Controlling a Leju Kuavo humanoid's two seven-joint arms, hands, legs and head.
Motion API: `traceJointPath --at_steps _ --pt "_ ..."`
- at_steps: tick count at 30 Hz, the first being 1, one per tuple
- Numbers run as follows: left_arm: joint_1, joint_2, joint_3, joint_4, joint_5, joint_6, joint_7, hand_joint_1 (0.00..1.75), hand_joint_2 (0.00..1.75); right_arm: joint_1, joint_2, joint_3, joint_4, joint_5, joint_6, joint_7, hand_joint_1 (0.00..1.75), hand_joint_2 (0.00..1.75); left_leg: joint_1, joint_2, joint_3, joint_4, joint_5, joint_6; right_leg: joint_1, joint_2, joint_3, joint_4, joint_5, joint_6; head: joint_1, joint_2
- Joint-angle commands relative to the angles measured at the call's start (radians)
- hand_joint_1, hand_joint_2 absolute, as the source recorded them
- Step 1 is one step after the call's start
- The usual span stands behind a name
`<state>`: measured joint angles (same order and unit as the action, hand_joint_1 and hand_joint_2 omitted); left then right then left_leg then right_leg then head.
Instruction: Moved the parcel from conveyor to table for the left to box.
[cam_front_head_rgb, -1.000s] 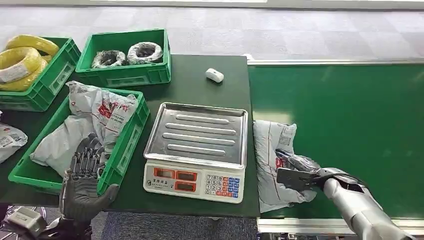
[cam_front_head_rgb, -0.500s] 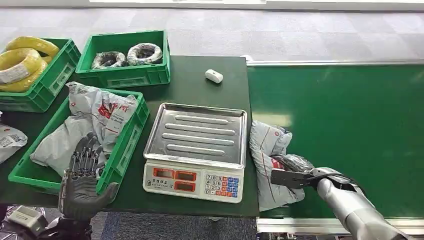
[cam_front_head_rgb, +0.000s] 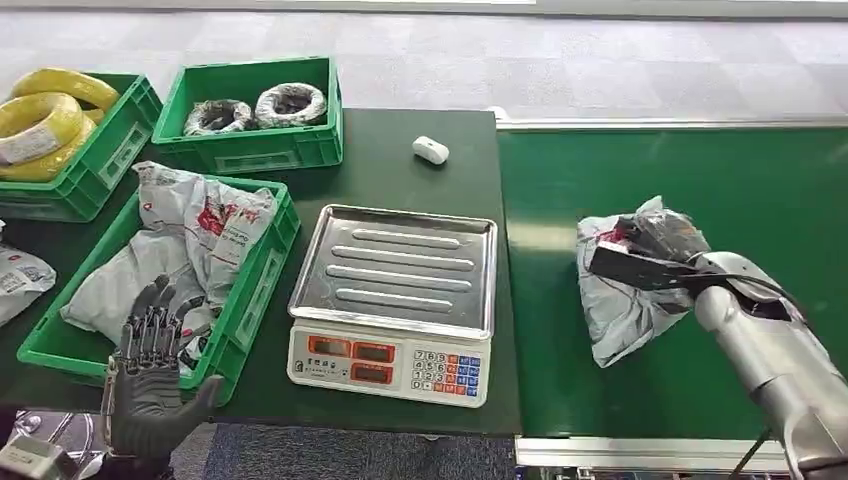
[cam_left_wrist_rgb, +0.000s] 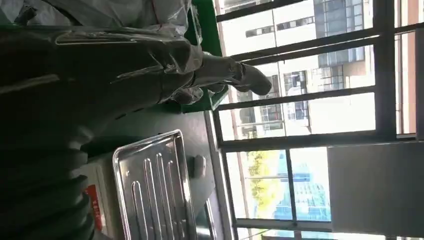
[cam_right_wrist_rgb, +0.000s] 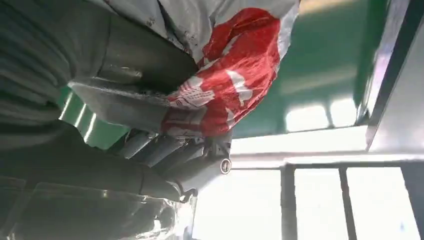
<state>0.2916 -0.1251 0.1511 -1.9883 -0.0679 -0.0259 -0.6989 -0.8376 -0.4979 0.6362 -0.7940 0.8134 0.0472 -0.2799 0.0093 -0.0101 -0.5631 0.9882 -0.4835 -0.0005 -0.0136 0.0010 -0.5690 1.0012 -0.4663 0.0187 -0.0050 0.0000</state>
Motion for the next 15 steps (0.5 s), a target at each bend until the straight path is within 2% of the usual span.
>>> traceJointPath --at_steps 1,3,5,7,9,11,13,15 --pt "-0.010 -0.036 -0.006 0.038 -0.008 -0.046 0.001 0.00 1.75 -0.040 0.022 -0.245 -0.236 0.221 -0.272 0.198 1.75 1.75 -0.002 0.005 -0.001 0.000 -0.001 0.000 -0.002 0.003 -0.004 0.002 0.000 -0.002 0.000 0.000" --pt "-0.032 -0.031 -0.023 0.063 -0.014 -0.041 0.001 0.00 1.75 -0.073 0.068 -0.275 -0.218 0.240 -0.252 0.177 1.75 1.75 -0.001 0.005 -0.003 0.000 0.000 -0.001 -0.001 0.004 -0.006 0.001 0.001 -0.002 0.000 0.000" --pt "-0.054 -0.022 -0.043 0.092 -0.017 -0.039 0.001 0.00 1.75 -0.160 0.131 -0.257 -0.133 0.294 -0.229 0.146 1.75 1.75 -0.001 0.005 -0.003 -0.001 0.000 0.000 -0.001 0.004 -0.006 0.002 0.001 -0.001 0.000 0.000" --pt "-0.072 -0.012 -0.059 0.118 -0.015 -0.043 0.001 0.00 1.75 -0.265 0.205 -0.209 -0.012 0.354 -0.214 0.135 1.75 1.75 -0.002 0.007 -0.003 -0.001 0.000 0.000 -0.001 0.006 -0.007 0.002 0.001 -0.001 0.000 0.000" --pt "-0.083 -0.005 -0.071 0.139 -0.008 -0.058 0.001 0.00 1.75 -0.320 0.253 -0.168 0.058 0.395 -0.220 0.130 1.75 1.75 -0.002 0.012 -0.004 0.000 0.000 0.000 -0.001 0.010 -0.008 0.003 0.002 -0.001 0.000 0.000" --pt "-0.133 0.001 -0.100 0.201 -0.015 -0.091 0.001 0.00 1.75 -0.399 0.374 -0.108 0.176 0.465 -0.221 0.145 1.75 1.75 -0.002 0.014 -0.002 -0.001 0.000 -0.001 -0.001 0.012 -0.008 0.003 0.002 -0.002 0.000 0.000" --pt "-0.186 0.000 -0.127 0.263 -0.021 -0.113 0.001 0.00 1.75 -0.444 0.459 -0.051 0.260 0.522 -0.229 0.171 1.75 1.75 -0.002 0.014 -0.001 -0.002 0.000 -0.001 -0.001 0.012 -0.007 0.003 0.002 -0.002 0.000 0.000" --pt "-0.224 -0.004 -0.142 0.303 -0.025 -0.115 0.001 0.00 1.75 -0.453 0.507 -0.036 0.292 0.527 -0.234 0.175 1.75 1.75 -0.002 0.014 0.000 -0.003 0.002 -0.002 -0.001 0.012 -0.006 0.003 0.002 -0.002 0.000 0.000"
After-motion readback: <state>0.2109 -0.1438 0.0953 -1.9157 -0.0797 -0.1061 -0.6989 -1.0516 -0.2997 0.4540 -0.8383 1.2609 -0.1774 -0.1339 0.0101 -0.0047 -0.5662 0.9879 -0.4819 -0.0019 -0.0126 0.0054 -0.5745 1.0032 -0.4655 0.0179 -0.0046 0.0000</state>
